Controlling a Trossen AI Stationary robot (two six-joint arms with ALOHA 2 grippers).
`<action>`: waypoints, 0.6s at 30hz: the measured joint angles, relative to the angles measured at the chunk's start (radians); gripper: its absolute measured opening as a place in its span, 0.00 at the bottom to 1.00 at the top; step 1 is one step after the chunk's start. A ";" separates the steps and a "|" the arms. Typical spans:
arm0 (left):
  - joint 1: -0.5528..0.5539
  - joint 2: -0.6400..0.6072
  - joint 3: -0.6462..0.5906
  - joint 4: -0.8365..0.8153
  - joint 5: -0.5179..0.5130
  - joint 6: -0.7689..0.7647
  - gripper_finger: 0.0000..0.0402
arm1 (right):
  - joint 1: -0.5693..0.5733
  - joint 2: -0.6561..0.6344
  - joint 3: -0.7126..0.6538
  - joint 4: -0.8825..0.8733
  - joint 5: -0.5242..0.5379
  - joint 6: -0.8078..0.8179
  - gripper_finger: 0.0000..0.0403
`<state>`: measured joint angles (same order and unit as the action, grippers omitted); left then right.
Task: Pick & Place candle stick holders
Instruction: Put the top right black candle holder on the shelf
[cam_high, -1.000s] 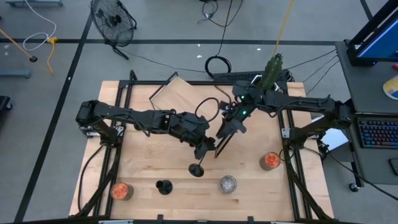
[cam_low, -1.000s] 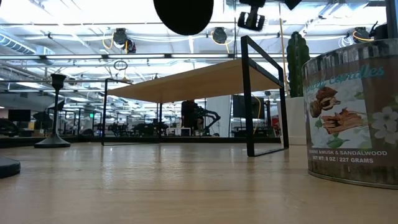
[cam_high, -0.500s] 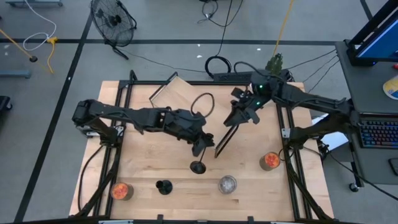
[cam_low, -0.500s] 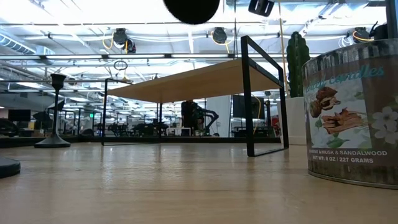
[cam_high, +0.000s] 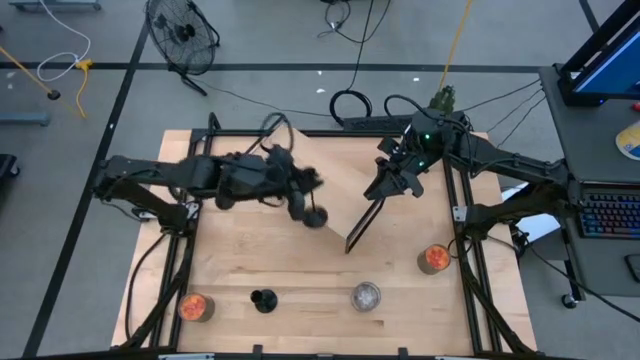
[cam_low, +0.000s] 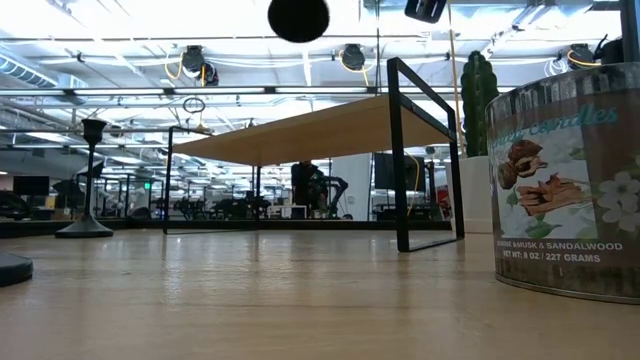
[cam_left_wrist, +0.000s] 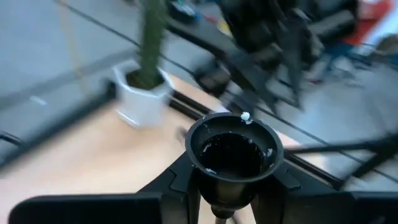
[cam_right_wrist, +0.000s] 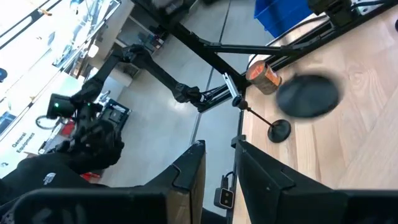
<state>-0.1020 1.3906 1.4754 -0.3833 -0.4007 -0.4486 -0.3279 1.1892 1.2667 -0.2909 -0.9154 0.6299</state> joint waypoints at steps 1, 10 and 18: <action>0.006 -0.009 0.000 0.002 -0.038 0.025 0.25 | 0.000 0.000 0.000 0.000 0.000 -0.003 0.21; 0.136 -0.033 0.000 -0.038 -0.229 0.196 0.25 | 0.000 0.000 0.000 -0.003 0.001 -0.017 0.21; 0.313 -0.029 0.000 -0.033 -0.235 0.273 0.25 | 0.000 0.000 -0.001 -0.006 0.001 -0.022 0.21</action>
<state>0.2112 1.3617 1.4754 -0.4164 -0.6359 -0.1754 -0.3279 1.1892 1.2659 -0.2970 -0.9142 0.6080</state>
